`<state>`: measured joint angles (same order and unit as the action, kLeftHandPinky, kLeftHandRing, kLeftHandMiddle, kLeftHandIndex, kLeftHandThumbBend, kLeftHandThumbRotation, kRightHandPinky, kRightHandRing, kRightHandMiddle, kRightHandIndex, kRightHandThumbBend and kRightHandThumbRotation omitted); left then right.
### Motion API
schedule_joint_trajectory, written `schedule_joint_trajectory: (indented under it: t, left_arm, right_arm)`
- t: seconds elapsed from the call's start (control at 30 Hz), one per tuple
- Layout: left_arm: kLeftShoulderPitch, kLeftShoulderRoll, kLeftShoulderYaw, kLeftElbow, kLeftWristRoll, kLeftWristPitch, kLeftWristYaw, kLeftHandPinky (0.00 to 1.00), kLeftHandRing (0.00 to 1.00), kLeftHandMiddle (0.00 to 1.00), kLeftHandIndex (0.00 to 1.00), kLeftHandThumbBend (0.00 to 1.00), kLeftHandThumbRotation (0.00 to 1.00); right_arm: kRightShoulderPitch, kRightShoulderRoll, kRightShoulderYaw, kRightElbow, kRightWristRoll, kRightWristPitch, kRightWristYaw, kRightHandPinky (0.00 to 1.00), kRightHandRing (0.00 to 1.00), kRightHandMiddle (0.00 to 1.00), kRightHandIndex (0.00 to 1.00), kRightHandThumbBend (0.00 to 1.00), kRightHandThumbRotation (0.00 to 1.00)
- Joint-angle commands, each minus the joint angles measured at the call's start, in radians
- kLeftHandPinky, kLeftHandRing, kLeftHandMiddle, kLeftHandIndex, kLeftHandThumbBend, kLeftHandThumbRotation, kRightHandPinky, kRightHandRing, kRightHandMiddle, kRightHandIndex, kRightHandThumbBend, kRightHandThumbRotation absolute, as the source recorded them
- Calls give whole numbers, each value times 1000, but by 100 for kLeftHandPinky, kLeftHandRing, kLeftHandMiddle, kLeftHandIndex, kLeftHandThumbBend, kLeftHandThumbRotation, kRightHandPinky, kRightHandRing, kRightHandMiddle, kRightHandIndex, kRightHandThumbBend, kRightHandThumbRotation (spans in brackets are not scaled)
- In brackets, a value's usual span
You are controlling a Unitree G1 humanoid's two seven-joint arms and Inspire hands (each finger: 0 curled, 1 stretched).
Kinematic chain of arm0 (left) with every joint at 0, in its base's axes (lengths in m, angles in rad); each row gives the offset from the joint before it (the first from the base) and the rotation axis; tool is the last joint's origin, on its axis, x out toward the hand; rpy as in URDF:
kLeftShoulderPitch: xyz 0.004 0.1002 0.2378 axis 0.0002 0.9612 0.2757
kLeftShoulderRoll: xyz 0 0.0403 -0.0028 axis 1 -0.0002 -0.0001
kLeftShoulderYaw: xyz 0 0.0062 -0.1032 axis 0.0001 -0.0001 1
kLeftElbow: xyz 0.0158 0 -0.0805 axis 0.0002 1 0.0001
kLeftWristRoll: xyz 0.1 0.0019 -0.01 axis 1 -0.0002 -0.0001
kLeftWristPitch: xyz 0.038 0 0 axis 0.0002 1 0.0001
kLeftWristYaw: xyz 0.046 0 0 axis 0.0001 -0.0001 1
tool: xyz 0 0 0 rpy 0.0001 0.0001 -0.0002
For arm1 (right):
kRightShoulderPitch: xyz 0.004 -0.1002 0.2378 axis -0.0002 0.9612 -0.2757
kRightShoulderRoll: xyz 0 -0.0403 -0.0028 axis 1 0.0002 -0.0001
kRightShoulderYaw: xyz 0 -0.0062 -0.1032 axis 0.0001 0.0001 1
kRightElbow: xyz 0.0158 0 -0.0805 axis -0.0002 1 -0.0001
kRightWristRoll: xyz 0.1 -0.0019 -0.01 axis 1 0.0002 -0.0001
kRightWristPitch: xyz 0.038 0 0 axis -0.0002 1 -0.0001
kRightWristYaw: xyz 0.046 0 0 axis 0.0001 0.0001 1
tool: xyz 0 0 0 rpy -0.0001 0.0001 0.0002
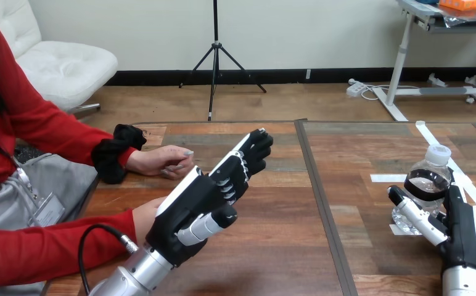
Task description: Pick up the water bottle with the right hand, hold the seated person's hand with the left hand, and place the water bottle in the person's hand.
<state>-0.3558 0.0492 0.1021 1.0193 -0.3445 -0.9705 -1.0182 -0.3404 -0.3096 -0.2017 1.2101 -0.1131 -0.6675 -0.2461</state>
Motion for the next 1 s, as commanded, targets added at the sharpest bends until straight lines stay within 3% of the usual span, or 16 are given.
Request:
schedule_joint_trajectory:
  t: [0.0, 0.2, 0.6, 0.97]
  left_arm:
    - [-36, 13, 19, -45, -21, -2, -7, 100, 100, 100, 100, 100, 78]
    - [-34, 19, 20, -44, -22, -2, -6, 100, 100, 100, 100, 100, 78]
    - [-30, 23, 24, -51, -28, 1, -10, 100, 100, 100, 100, 100, 77]
    - [-22, 26, 35, -60, -26, 1, -11, 100, 100, 100, 100, 100, 76]
  right_arm:
    - [-97, -5, -8, 5, 21, 4, -11, 77, 89, 90, 94, 100, 50]
    - [-114, 1, -12, 19, 23, 30, -45, 69, 82, 85, 90, 100, 39]
    - [-150, 13, -34, 40, 70, 82, -61, 54, 66, 73, 78, 100, 13]
    - [-172, 4, -32, 52, 72, 110, -82, 50, 61, 62, 66, 100, 4]
